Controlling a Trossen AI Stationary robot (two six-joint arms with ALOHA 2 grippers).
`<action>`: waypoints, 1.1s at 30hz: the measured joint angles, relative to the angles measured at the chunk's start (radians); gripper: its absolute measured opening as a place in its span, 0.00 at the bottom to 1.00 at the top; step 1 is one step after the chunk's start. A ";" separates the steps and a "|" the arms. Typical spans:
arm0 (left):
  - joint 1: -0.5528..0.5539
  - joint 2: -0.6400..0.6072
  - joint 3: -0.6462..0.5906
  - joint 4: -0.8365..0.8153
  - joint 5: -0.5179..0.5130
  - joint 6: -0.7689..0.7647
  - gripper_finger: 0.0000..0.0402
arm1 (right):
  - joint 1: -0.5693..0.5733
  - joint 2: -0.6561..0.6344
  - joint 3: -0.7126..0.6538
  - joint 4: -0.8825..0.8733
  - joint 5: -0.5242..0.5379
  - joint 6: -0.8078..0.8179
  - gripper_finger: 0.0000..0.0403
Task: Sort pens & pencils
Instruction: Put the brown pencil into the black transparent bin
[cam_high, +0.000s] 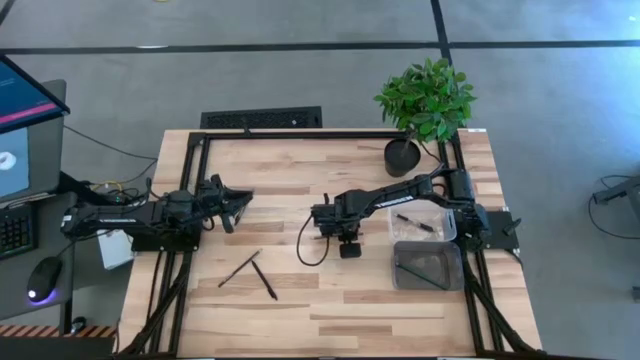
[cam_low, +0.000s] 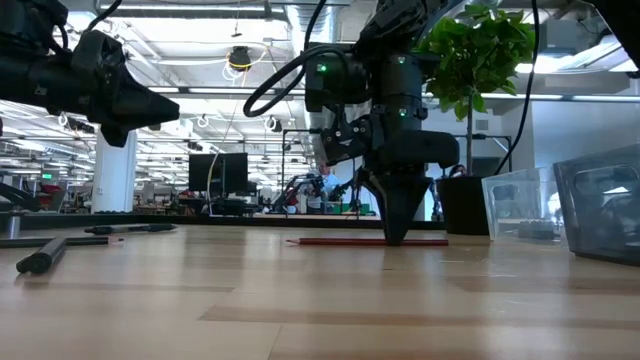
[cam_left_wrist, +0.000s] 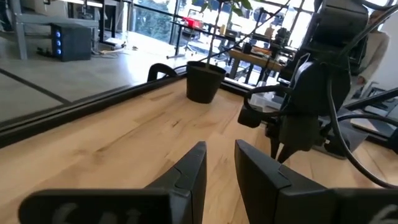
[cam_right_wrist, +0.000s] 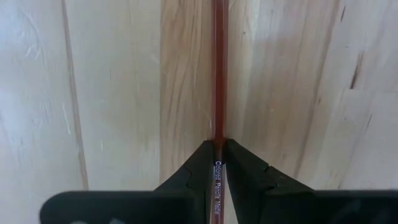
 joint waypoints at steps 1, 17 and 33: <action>0.000 0.000 0.000 0.000 0.000 0.000 0.18 | 0.000 0.000 0.000 0.001 -0.003 0.000 0.16; 0.000 0.000 0.000 0.000 -0.001 0.011 0.18 | -0.001 0.003 0.007 0.042 -0.004 -0.008 0.11; 0.000 0.000 0.000 0.000 -0.002 0.013 0.18 | 0.000 0.004 0.007 0.101 -0.007 -0.001 0.11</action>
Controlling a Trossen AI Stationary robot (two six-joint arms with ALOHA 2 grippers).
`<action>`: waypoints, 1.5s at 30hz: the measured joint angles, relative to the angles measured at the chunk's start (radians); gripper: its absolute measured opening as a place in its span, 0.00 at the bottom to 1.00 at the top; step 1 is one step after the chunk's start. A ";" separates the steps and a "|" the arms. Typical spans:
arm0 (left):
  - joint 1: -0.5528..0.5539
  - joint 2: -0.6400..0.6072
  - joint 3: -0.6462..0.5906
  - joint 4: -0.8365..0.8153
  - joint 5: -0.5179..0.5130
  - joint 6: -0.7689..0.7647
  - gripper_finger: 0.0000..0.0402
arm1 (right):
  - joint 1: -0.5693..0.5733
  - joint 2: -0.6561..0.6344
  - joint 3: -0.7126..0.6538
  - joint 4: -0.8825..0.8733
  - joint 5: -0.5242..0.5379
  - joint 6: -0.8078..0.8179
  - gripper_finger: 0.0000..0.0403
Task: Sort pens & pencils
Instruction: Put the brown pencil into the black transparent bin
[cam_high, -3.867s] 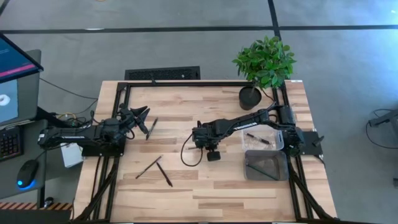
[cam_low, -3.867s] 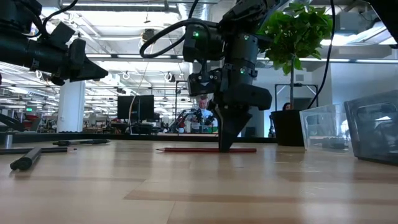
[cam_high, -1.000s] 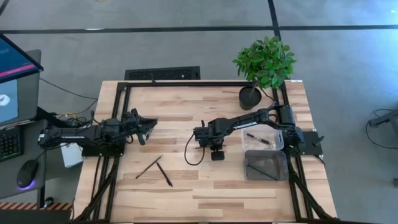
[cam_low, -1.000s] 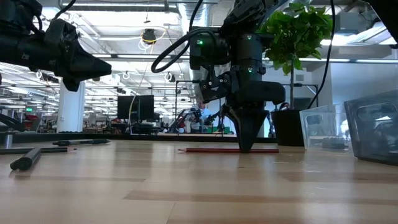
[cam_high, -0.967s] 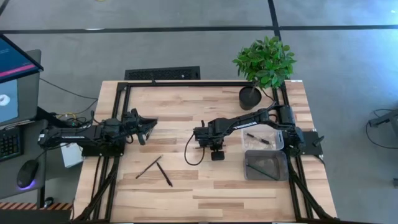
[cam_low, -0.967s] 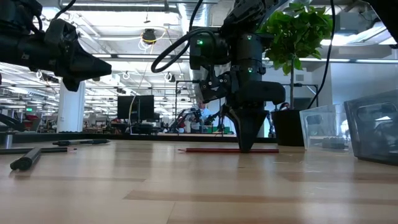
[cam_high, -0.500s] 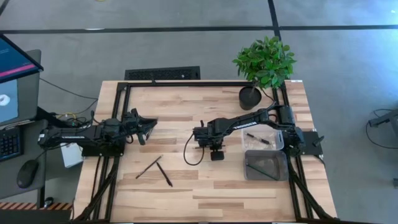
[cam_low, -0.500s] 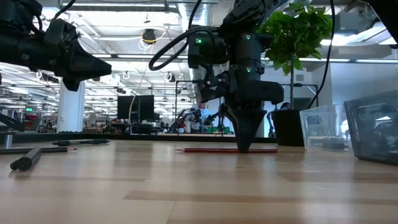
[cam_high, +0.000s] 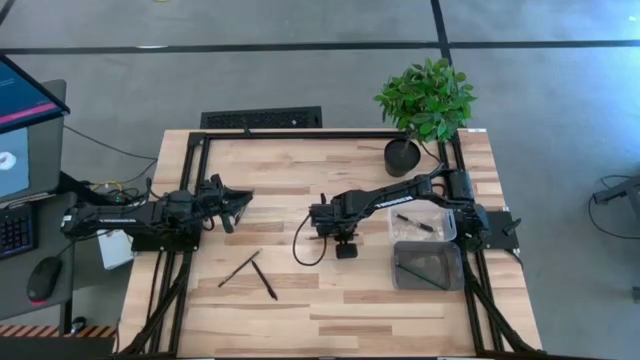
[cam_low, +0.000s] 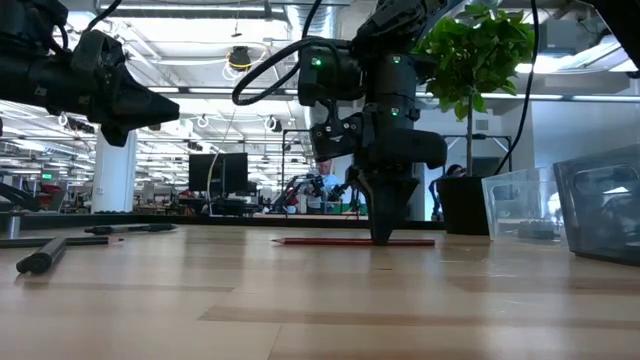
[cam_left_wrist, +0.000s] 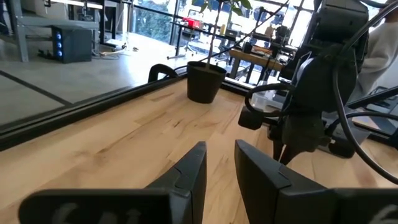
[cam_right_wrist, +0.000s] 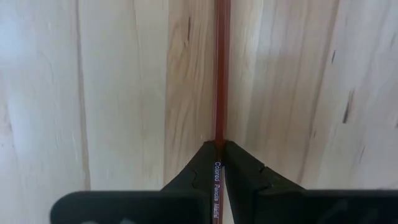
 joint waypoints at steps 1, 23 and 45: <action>0.000 0.000 0.000 0.000 0.000 0.000 0.18 | 0.000 0.000 0.000 0.007 -0.002 0.000 0.11; 0.000 0.032 0.000 0.000 -0.004 0.014 0.18 | -0.001 0.033 -0.004 0.409 -0.047 0.001 0.10; -0.001 0.031 0.064 0.143 0.395 0.207 0.18 | 0.000 0.030 0.004 0.404 -0.046 0.010 0.10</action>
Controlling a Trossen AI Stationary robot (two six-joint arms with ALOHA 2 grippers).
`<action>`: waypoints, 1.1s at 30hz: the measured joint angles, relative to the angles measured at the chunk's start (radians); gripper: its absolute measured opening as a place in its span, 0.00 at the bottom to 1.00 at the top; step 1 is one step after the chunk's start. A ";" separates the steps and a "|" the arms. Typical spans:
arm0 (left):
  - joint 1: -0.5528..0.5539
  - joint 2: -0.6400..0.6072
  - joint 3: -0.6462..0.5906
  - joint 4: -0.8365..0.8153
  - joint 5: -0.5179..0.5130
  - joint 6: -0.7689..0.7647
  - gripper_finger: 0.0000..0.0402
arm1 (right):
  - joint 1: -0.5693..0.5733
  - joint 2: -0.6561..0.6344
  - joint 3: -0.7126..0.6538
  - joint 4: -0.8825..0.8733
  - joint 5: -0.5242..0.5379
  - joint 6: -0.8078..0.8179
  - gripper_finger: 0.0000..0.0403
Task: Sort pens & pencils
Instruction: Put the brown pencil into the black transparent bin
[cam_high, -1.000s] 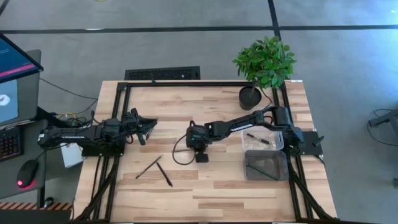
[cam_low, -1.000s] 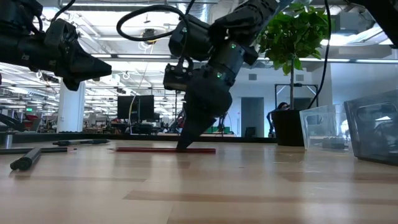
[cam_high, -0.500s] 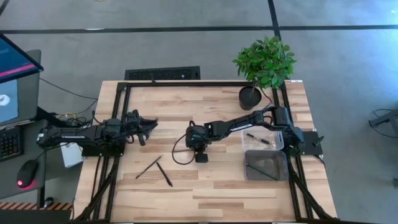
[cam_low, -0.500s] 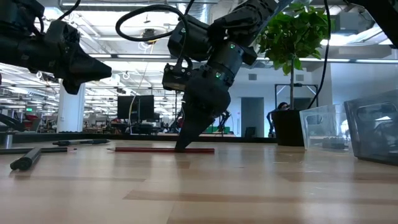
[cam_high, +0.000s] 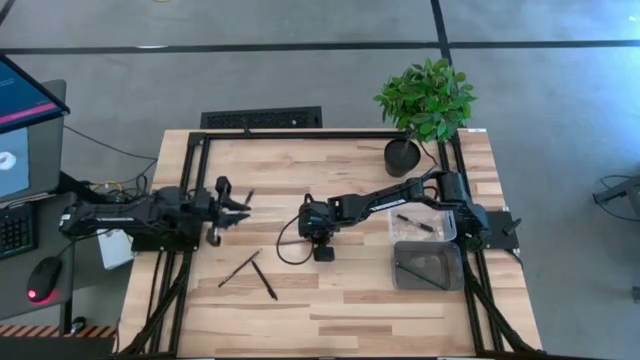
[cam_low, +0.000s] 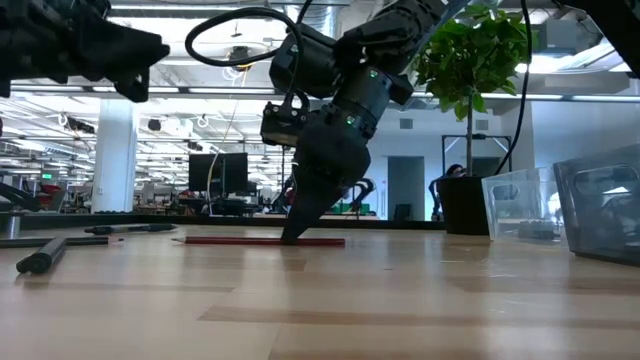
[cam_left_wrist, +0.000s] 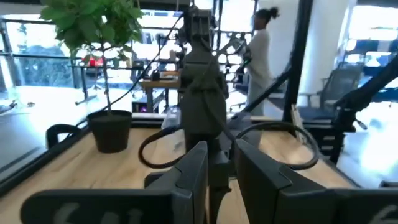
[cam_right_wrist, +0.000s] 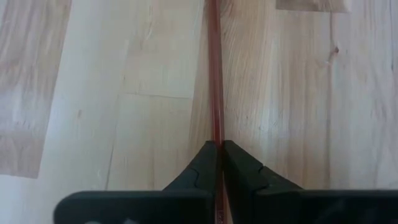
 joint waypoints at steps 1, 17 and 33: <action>0.000 0.000 0.002 -0.023 -0.018 0.001 0.18 | 0.000 0.000 0.005 -0.002 0.000 0.000 0.09; -0.009 0.056 0.002 -0.321 -0.106 -0.287 0.18 | 0.002 0.002 0.042 -0.054 -0.003 -0.008 0.06; -0.020 0.337 0.003 0.005 -0.043 -0.215 0.19 | 0.002 0.002 0.041 -0.049 0.000 -0.001 0.07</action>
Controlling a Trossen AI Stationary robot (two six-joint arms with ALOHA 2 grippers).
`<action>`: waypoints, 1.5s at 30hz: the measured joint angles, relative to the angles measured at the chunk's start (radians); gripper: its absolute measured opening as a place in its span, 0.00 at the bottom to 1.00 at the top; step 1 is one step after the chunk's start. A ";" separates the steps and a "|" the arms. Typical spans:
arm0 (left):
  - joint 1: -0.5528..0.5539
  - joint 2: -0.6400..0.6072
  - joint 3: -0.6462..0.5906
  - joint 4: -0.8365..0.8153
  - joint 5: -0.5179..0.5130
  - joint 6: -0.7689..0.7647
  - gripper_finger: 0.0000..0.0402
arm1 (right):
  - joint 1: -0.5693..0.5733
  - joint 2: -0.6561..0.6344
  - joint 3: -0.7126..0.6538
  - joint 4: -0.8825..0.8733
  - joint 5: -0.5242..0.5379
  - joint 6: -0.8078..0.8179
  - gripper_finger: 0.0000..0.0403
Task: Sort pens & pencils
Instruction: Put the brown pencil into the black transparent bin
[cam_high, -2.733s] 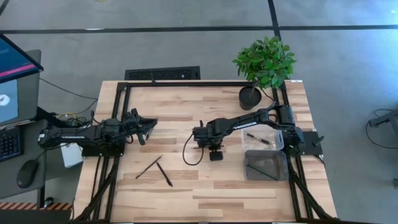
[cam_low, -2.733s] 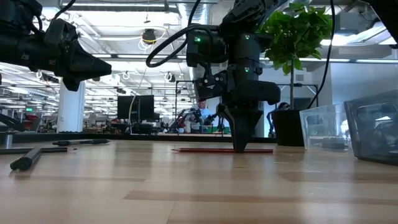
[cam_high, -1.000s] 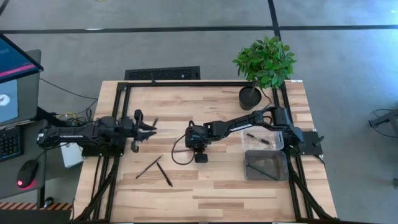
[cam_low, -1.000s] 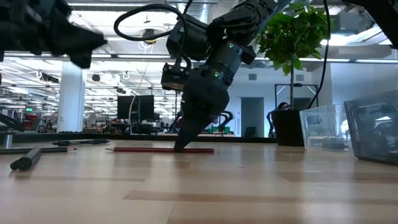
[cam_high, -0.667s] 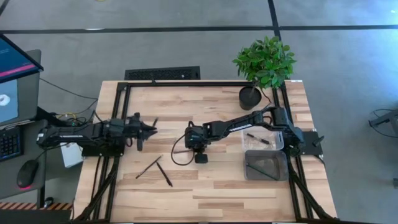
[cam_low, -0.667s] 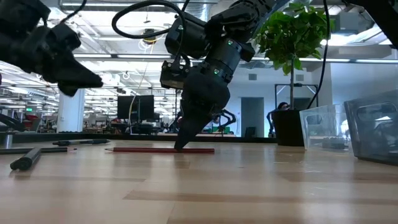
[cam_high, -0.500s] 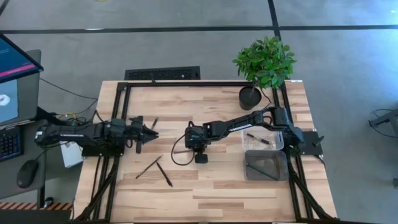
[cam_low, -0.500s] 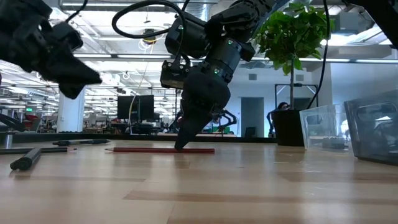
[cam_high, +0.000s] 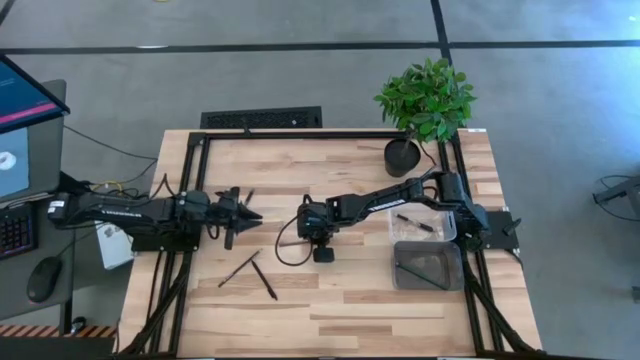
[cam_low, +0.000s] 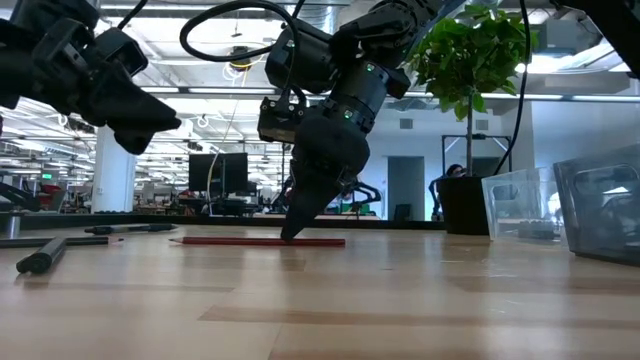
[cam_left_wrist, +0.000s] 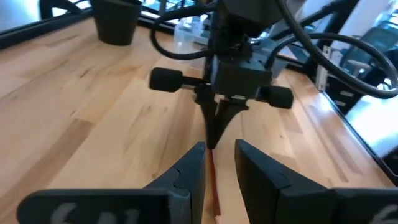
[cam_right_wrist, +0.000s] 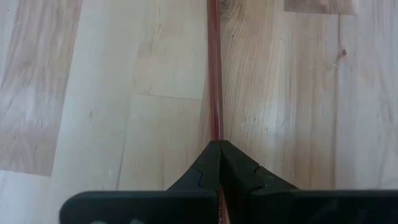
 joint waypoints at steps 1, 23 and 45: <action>0.000 0.007 0.000 0.007 0.003 0.000 0.21 | 0.000 0.000 0.000 0.000 0.000 0.001 0.07; 0.000 0.173 0.010 0.148 0.192 -0.102 0.57 | 0.000 0.000 0.000 0.005 0.001 0.018 0.06; -0.003 0.603 0.279 -0.169 0.203 0.056 0.57 | -0.001 0.001 0.000 0.013 0.001 0.044 0.08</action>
